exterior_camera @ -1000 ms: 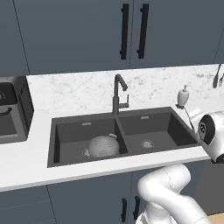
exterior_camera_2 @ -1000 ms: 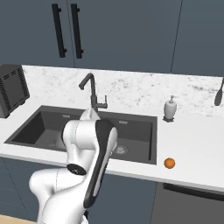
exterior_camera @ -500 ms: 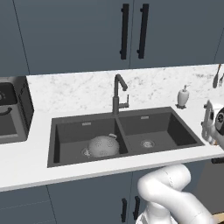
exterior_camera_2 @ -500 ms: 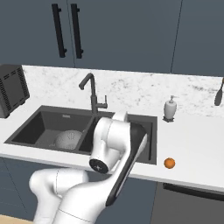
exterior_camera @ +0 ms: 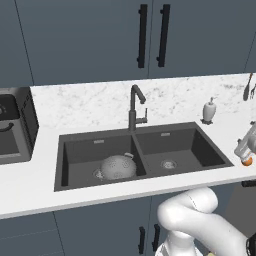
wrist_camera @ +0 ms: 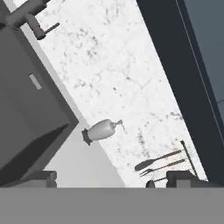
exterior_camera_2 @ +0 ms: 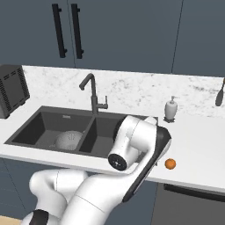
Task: Put the colander in the sink, put the tangerine in the colander, and turn on the sink faucet and pour water over the colander.
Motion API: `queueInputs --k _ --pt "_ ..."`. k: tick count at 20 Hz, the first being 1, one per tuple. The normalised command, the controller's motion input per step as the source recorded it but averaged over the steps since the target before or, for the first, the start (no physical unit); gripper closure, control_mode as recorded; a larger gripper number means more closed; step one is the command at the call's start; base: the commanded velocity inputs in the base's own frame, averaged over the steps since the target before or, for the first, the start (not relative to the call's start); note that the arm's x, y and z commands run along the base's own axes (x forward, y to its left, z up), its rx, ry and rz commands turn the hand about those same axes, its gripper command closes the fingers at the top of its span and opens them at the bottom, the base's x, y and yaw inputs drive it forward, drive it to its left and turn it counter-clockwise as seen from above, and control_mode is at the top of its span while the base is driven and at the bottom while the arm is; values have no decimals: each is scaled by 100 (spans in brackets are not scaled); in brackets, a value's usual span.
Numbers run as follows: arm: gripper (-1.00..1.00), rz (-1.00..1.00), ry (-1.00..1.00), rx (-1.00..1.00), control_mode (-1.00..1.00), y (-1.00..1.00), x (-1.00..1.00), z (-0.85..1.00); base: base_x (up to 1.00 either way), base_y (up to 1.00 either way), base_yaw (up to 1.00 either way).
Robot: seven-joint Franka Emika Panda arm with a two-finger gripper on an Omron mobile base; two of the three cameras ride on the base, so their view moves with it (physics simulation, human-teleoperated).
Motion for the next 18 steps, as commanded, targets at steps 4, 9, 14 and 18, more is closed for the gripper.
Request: queueInputs --k 4,9,14,18 --pt "-100 0 2 53 -100 -66 -40 0 0 0 0" --pt "-100 6 8 47 -100 -45 -48 0 0 0 0" --pt "-100 7 15 37 -100 -36 -33 0 0 0 0" --pt "-100 5 15 45 -100 -69 -34 -4 0 0 0"
